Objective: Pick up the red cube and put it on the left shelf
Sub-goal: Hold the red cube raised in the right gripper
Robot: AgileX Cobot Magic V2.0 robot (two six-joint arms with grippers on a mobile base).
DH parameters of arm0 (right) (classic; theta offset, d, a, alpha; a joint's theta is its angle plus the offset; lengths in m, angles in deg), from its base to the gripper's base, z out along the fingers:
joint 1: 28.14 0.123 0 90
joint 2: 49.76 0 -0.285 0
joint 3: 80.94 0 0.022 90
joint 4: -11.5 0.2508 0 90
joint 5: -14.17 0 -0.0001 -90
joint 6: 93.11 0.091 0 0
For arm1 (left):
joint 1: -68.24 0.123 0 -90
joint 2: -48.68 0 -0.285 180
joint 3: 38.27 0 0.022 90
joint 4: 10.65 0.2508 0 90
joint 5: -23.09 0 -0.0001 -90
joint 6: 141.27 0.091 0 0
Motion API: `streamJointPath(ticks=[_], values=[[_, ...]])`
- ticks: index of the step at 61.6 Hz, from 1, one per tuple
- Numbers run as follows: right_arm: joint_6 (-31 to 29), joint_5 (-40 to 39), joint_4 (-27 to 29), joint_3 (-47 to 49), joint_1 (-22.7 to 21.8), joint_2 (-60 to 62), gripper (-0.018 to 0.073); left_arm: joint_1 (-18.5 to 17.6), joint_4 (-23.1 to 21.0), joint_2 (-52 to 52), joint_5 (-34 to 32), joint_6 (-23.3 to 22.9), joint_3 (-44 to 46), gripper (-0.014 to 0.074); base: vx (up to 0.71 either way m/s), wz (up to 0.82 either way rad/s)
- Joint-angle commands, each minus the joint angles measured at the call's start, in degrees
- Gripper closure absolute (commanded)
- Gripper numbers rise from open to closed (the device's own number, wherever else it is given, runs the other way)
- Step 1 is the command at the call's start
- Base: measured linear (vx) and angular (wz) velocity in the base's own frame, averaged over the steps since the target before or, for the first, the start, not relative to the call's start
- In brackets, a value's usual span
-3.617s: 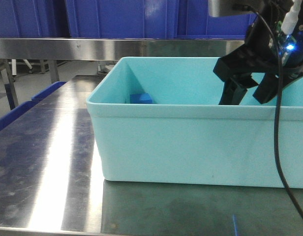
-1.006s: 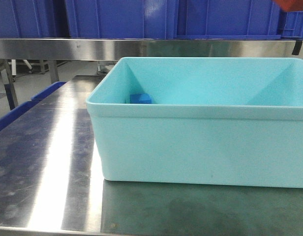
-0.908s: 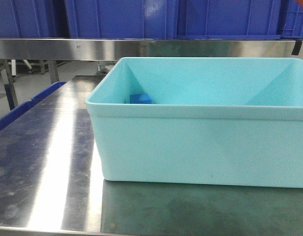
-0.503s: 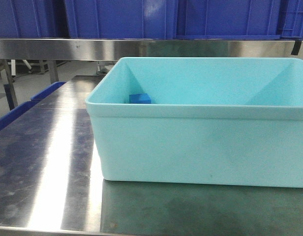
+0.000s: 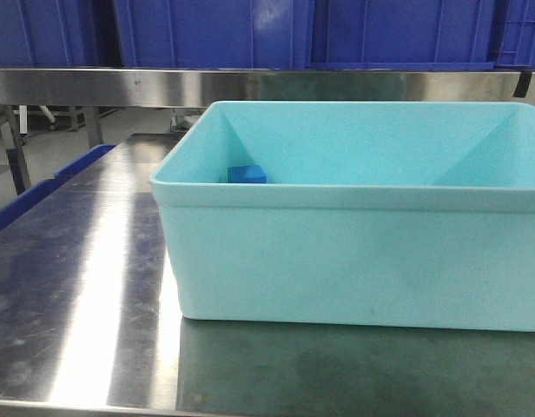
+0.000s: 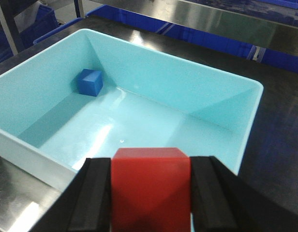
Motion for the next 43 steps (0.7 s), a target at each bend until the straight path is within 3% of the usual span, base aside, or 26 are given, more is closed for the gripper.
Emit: streamJointPath(ticks=[1, 20, 43], values=[[-0.5, -4.8, 0.3, 1.6, -2.5, -0.2, 0.0505, -0.1, -0.3, -0.1, -5.2, 0.0, -1.3, 0.0491, 0.00, 0.00], [-0.5, -5.0, 2.7, 1.6, -8.8, -0.2, 0.0505, -0.1, -0.3, -0.1, -5.2, 0.0, -1.3, 0.0491, 0.00, 0.00], [-0.5, -6.1, 4.9, -1.6, -9.8, 1.5, 0.0505, -0.1, -0.3, -0.1, -5.2, 0.0, -1.3, 0.0491, 0.00, 0.00]])
